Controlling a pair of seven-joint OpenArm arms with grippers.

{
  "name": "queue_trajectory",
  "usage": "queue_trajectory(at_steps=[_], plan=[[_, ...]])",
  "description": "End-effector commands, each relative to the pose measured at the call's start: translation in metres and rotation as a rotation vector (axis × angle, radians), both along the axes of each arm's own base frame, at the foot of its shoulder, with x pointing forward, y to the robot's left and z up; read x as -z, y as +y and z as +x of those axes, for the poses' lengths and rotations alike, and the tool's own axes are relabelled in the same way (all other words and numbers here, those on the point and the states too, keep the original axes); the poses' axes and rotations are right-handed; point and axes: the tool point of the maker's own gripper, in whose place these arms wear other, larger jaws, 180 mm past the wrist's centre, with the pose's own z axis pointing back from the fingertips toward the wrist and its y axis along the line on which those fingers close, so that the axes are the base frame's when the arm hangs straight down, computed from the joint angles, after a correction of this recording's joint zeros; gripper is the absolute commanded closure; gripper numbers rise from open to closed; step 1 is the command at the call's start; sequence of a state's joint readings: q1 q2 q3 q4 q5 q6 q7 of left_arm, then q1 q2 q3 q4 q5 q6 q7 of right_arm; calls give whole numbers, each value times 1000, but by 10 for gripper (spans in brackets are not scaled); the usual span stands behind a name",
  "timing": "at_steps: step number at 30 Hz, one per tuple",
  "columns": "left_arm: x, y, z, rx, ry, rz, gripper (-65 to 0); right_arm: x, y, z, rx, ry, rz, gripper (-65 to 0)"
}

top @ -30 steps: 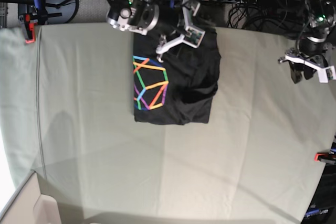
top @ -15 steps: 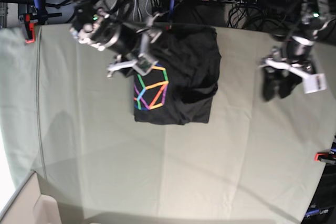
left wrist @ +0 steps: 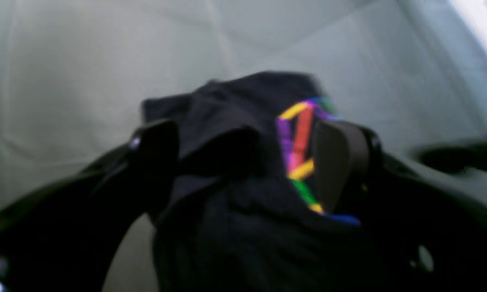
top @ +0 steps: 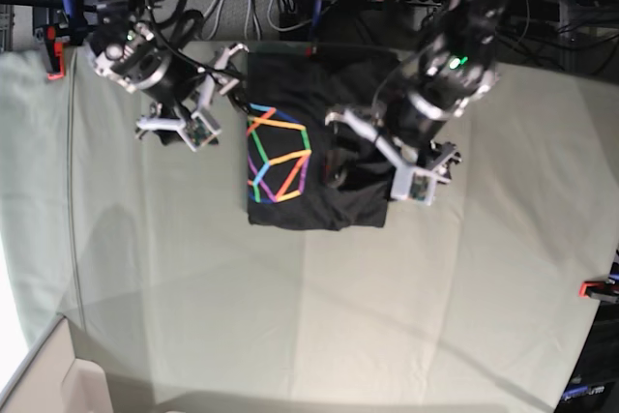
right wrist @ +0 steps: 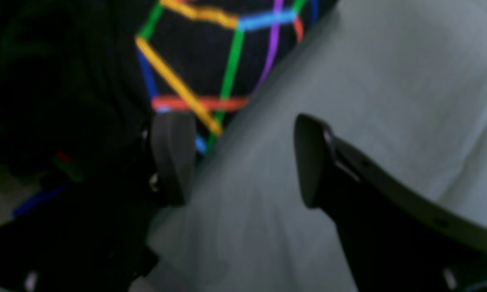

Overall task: Layout the t-shirt on the table in an organized manner, then fold the t-shirt properly
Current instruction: 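Release the fold and raise the right gripper off the shirt, then press the left gripper along the folded shirt's side edge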

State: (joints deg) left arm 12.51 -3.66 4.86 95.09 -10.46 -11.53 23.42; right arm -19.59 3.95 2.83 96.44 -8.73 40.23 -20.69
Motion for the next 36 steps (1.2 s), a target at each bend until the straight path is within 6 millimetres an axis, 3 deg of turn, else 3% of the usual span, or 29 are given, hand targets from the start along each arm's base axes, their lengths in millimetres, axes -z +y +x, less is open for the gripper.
queue_trajectory(at_steps=[1, 7, 15, 17, 22, 26, 32, 36], plan=[[-12, -5, 10, -1, -49, -14, -493, -10, -1, 7, 13, -39, 22, -385], [3, -15, 23, 0, -30, 32, -469, -7, -13, 3, 44, -28, 9, -385], [25, -12, 33, 4, 16, 52, -374, -6, -13, 0, 44, -22, 8, -385], [24, -11, 39, 5, 12, 58, -289, -6, -13, 1, 44, -24, 8, -385], [23, 0, 43, -5, 4, 78, 0, -6, -14, 2, 43, -25, 7, -385], [13, 14, 56, -10, -32, 105, -13, -7, -14, 3, 43, -28, 6, -385], [-11, 66, 78, -142, -88, 114, -5, -7, -14, 2, 43, -27, 6, -385], [-20, 87, 89, -192, -107, 122, -14, -7, -14, 2, 43, -27, 7, -385]])
